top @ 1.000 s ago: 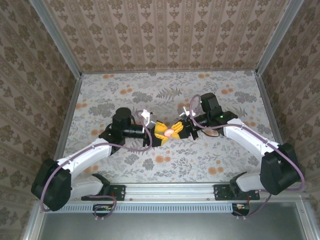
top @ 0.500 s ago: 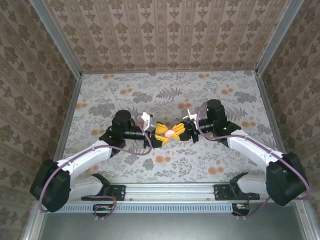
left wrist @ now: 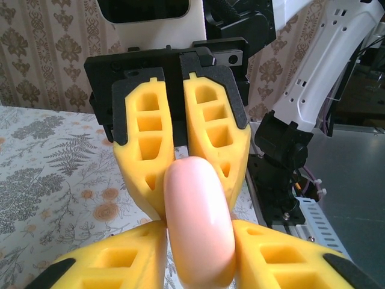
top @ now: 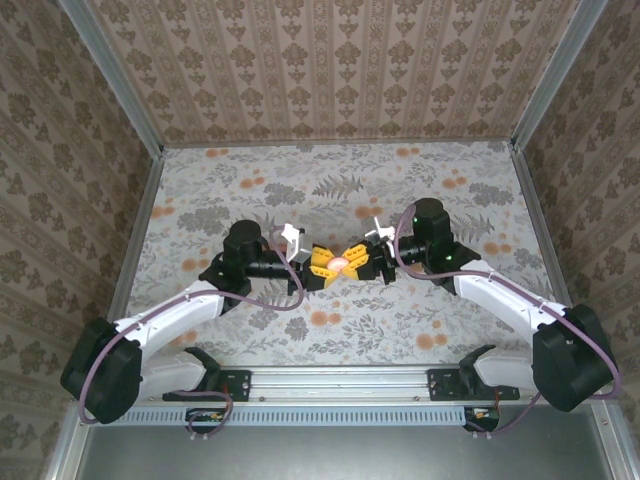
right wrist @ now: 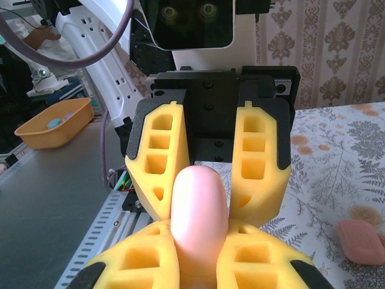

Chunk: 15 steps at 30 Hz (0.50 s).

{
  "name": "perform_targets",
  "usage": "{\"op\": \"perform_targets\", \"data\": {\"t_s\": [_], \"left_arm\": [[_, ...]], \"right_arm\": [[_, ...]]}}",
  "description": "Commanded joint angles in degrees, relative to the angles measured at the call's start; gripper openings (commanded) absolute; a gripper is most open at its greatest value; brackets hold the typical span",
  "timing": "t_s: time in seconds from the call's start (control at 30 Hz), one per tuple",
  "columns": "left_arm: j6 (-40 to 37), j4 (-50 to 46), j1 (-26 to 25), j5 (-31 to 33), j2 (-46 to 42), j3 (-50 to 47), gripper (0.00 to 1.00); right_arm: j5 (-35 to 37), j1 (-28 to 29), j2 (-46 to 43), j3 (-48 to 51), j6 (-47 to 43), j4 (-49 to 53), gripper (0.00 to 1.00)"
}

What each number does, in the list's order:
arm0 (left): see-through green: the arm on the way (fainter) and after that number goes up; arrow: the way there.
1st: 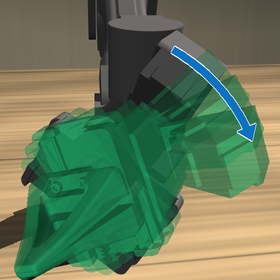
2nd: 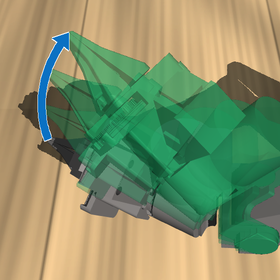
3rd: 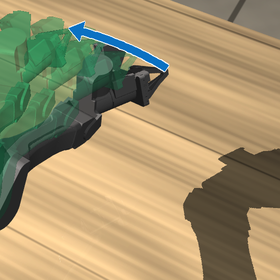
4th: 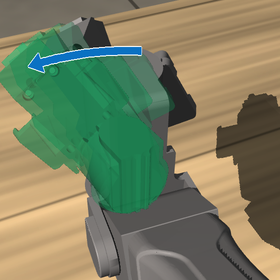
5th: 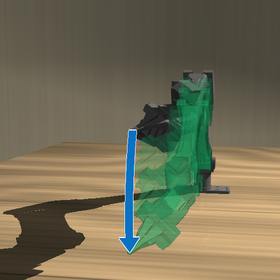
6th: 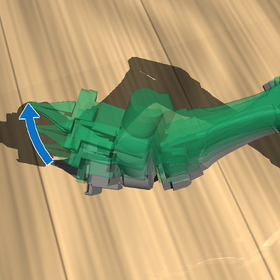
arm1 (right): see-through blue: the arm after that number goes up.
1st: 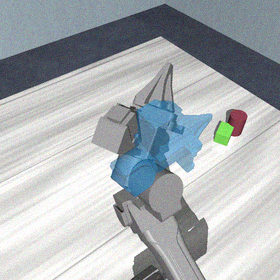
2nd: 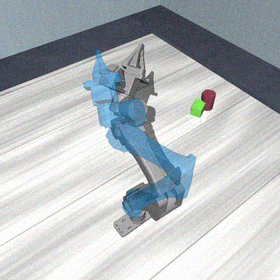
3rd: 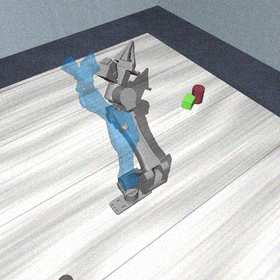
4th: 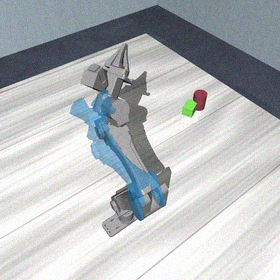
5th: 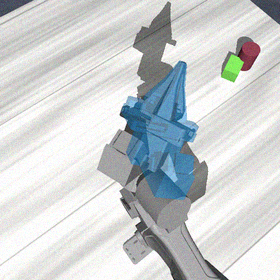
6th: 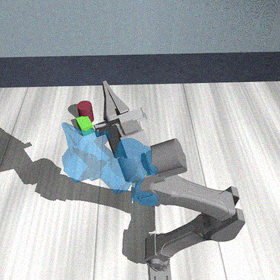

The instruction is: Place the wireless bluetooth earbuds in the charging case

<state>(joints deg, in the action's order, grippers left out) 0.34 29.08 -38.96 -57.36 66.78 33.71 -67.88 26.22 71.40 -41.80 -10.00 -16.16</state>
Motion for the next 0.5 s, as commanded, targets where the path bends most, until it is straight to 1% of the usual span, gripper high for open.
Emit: {"op": "perform_targets", "data": {"t_s": [0.0,0.1,0.17,0.2,0.47], "left_arm": [[-1.2,-0.1,-0.7,-0.8,0.0,-0.4,0.30],[-1.4,-0.3,-0.7,-0.6,0.1,-0.4,0.28],[-1.5,-0.5,-0.6,-0.3,0.1,-0.3,0.33],[-1.5,-0.5,-0.6,-0.2,0.1,-0.4,0.33],[-1.6,-0.6,-0.7,0.0,0.2,-0.4,0.33]], "right_arm": [[-0.9,0.6,-0.1,0.0,0.9,-2.4,0.05],[-0.8,0.6,-0.2,-0.1,0.9,-2.4,0.05],[-0.8,0.6,-0.2,-0.2,0.9,-2.4,0.05],[-0.8,0.6,-0.2,-0.3,0.9,-2.4,0.05],[-0.8,0.7,-0.4,-0.4,0.9,-2.3,0.05]]}}
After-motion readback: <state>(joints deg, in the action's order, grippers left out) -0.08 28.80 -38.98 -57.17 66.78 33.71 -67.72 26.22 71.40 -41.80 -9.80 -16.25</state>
